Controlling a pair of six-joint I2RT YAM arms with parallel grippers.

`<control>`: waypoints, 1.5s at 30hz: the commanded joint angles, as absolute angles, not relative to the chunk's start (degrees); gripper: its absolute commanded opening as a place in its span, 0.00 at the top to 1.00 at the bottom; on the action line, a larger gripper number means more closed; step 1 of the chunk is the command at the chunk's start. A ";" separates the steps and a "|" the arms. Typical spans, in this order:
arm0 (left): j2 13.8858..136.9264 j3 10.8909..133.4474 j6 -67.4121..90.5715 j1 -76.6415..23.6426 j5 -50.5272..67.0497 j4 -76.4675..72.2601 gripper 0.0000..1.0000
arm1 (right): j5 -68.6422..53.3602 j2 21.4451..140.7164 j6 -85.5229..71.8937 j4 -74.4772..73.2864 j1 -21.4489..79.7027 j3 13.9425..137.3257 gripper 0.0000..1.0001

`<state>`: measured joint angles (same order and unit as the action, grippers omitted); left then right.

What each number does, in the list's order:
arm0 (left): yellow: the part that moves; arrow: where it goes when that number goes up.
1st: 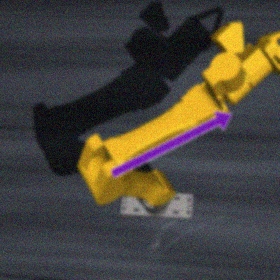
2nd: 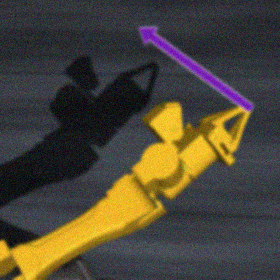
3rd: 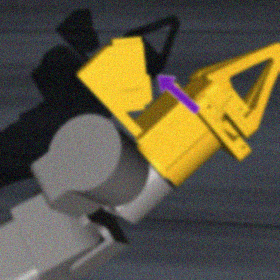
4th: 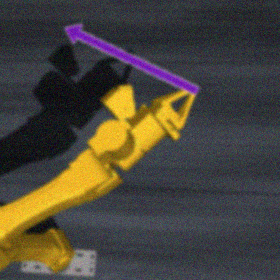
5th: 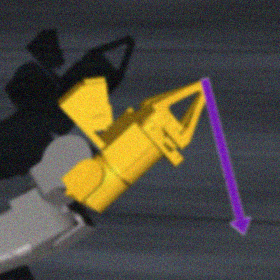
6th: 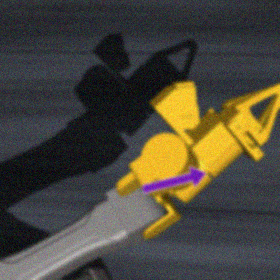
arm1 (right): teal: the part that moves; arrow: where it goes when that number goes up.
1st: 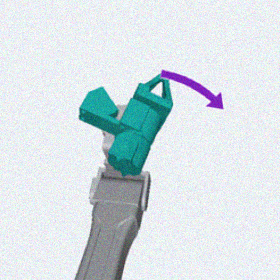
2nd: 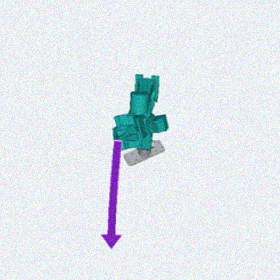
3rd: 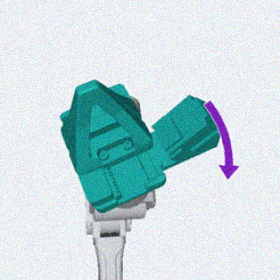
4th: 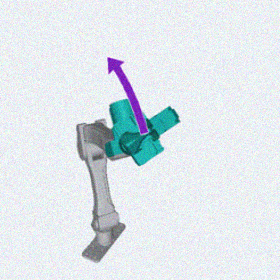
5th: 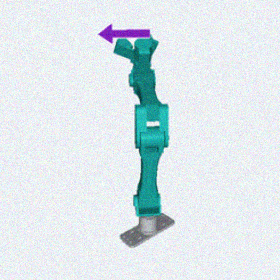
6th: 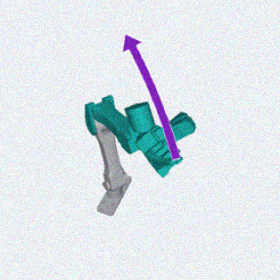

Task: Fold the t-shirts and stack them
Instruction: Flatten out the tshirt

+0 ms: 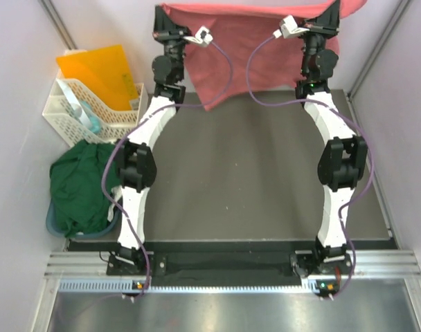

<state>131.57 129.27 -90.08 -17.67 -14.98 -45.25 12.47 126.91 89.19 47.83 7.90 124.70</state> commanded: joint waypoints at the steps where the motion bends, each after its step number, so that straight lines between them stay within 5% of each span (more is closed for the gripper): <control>1: 120.43 120.72 -91.07 -15.47 -13.62 -62.31 1.00 | 16.36 109.81 90.18 59.33 4.83 105.53 1.00; 8: 93.13 66.54 -79.56 -16.87 -7.59 -47.06 1.00 | 15.74 90.30 87.23 33.08 10.36 74.32 1.00; 14: 78.60 43.88 -72.51 -18.80 1.91 -19.90 1.00 | 6.88 82.37 67.10 -13.25 10.72 65.40 1.00; 16: 76.48 39.40 -73.38 -20.03 2.99 -15.66 1.00 | 3.17 80.69 66.27 -18.61 11.94 60.24 1.00; 24: 72.95 42.45 -77.16 -20.13 5.02 16.47 1.00 | -4.73 79.97 69.61 -43.31 13.01 58.35 0.99; 35: 75.93 38.67 -94.57 -19.86 -9.31 28.64 1.00 | -0.27 89.37 79.09 -57.56 13.27 67.23 0.87; 39: 78.48 39.46 -94.49 -19.78 -11.68 26.99 1.00 | 5.43 92.11 79.63 -55.21 13.45 68.99 0.47; 45: 83.23 45.52 -87.46 -20.83 -12.39 27.86 1.00 | 8.52 87.99 72.16 -36.77 12.92 64.63 0.36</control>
